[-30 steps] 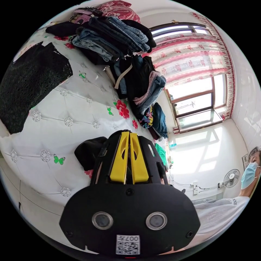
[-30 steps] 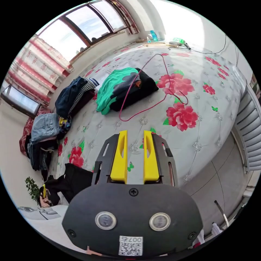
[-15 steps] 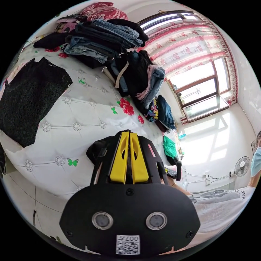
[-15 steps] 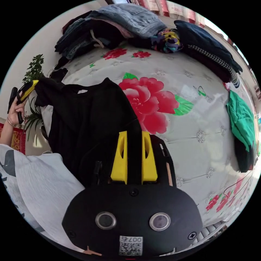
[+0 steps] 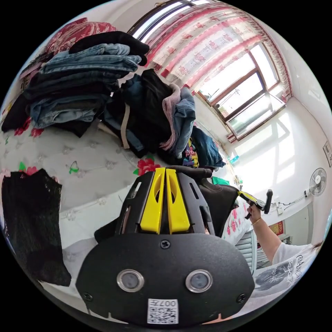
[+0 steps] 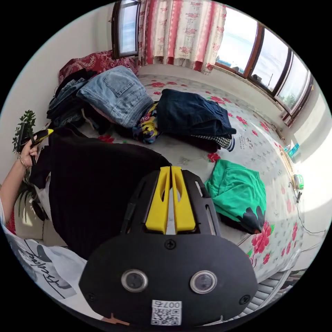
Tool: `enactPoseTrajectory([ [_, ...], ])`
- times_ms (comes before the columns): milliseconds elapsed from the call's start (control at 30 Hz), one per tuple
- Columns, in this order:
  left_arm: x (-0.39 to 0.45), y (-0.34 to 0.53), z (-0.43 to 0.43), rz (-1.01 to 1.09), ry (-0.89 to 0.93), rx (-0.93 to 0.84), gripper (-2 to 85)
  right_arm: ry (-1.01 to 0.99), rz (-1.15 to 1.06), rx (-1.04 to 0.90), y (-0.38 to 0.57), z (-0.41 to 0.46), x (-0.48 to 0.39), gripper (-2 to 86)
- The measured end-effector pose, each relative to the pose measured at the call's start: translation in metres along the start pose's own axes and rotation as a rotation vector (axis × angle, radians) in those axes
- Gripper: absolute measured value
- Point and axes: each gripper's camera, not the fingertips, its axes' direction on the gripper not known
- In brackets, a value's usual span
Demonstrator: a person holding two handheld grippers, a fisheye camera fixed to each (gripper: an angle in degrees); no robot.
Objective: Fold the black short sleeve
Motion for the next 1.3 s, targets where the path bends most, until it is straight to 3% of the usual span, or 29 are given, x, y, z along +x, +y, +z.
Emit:
enactPoseTrajectory([
  [167, 0.023, -0.006, -0.003, -0.001, -0.088, 0.137, 6.5, 0.033, 0.237, -0.046, -0.003, 0.03, 0.029, 0.7],
  [333, 0.038, 0.132, 0.028, 0.099, -0.119, -0.193, 7.7, -0.164, 0.258, -0.145, 0.119, 0.062, -0.002, 3.7],
  [500, 0.054, 0.278, 0.04, -0.015, -0.06, -0.42, 7.7, -0.296, 0.188, -0.392, 0.253, 0.088, -0.078, 5.8],
  [600, 0.077, 0.312, 0.063, 0.003, -0.118, -0.526, 4.9, -0.178, 0.118, -0.304, 0.287, 0.083, -0.12, 4.6],
  [633, 0.086, 0.312, 0.066, 0.049, -0.174, -0.479, 1.2, -0.088, 0.083, -0.318, 0.286, 0.088, -0.133, 3.4],
  [767, 0.099, 0.269, 0.11, 0.142, -0.153, -0.547, -0.4, -0.074, -0.068, -0.323, 0.253, 0.112, -0.144, 1.3],
  [900, 0.117, 0.181, 0.157, 0.183, -0.269, -0.529, -0.5, -0.164, 0.156, -0.288, 0.191, 0.129, -0.083, 0.6],
  [1033, 0.149, 0.116, 0.12, 0.212, -0.187, -0.322, 0.4, -0.161, 0.29, -0.204, 0.174, 0.105, -0.042, 1.3],
  [1167, 0.156, 0.126, 0.077, 0.224, -0.152, -0.262, 4.3, -0.179, 0.291, -0.128, 0.219, 0.077, -0.037, 2.8],
  [1300, 0.168, 0.19, 0.075, 0.305, -0.149, -0.389, 6.9, -0.262, 0.212, -0.123, 0.282, 0.061, -0.066, 4.2],
])
